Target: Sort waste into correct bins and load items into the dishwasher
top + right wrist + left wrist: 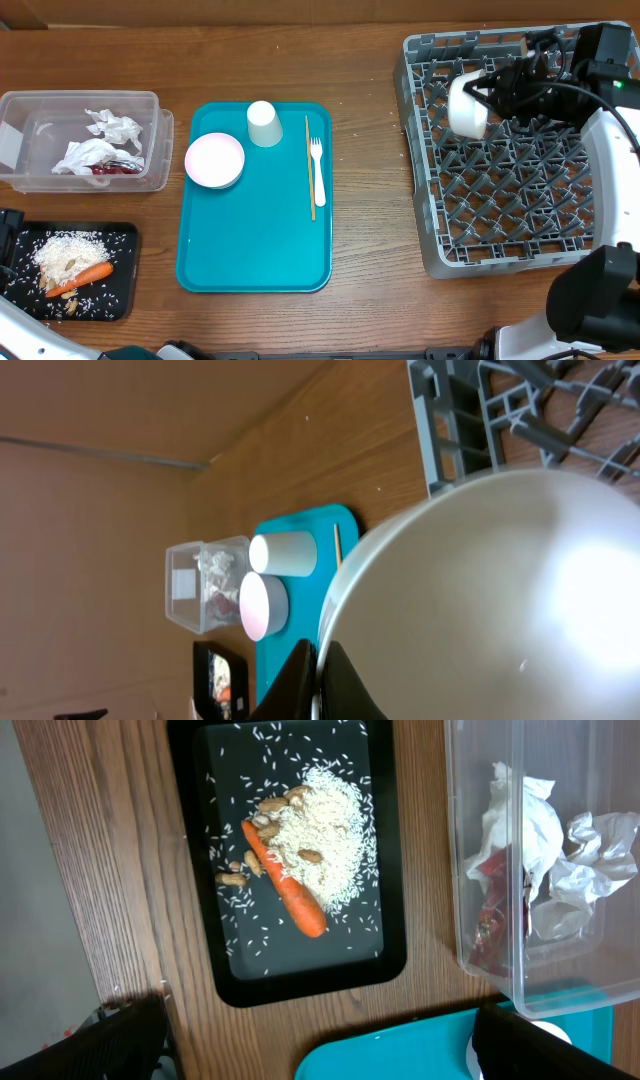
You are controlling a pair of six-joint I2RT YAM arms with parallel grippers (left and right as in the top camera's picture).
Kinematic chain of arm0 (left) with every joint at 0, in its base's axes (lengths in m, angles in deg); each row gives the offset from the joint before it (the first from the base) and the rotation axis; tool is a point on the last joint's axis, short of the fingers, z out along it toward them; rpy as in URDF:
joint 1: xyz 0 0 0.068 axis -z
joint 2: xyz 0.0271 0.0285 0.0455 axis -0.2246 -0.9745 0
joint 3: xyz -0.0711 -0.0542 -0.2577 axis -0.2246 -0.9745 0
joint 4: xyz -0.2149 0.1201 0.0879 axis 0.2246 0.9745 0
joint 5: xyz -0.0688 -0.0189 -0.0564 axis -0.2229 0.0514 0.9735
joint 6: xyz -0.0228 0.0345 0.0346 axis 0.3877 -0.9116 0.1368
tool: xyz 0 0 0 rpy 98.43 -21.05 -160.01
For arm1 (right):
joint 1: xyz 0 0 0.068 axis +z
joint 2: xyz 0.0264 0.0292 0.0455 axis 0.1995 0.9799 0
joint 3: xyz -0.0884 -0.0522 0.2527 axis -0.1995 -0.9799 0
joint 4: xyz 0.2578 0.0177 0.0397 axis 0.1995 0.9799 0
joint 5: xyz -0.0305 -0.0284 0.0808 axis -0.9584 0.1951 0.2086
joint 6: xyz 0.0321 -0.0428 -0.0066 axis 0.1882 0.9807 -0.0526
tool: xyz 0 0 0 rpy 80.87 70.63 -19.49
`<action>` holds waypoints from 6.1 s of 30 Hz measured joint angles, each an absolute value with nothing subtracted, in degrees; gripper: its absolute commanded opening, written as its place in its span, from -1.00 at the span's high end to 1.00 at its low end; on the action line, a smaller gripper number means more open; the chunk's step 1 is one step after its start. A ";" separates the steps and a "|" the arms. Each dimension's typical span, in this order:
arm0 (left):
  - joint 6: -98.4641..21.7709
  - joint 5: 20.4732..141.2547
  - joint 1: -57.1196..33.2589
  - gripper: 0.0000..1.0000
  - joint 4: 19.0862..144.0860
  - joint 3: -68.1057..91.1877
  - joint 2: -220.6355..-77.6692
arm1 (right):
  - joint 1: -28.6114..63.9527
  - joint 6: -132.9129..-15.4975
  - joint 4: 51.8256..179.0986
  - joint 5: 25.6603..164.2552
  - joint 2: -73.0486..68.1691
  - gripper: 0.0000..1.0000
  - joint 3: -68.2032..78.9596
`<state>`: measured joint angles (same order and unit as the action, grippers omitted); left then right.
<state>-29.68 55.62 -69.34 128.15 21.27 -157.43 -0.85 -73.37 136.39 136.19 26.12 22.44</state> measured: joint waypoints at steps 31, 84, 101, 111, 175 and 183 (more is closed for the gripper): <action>-29.68 55.60 -69.34 -1.00 128.15 21.27 -157.43 | -0.39 -85.59 110.82 133.44 26.14 0.92 9.10; -29.68 55.60 -69.34 -1.00 128.15 21.27 -157.43 | -7.91 -89.70 132.94 113.35 23.19 0.01 11.42; -29.68 55.62 -69.34 -1.00 128.15 21.27 -157.43 | -1.97 -83.69 144.17 105.39 13.66 -0.39 15.62; -29.68 55.60 -69.34 -0.99 128.15 21.27 -157.43 | 25.81 -76.26 136.13 105.57 13.90 -0.76 15.88; -29.68 55.62 -69.34 -1.00 128.15 21.27 -157.43 | 54.40 -87.12 113.59 79.36 50.51 0.25 17.54; -29.68 55.60 -69.34 -1.00 128.15 21.27 -157.43 | 54.64 -90.34 114.80 75.21 50.95 0.39 17.96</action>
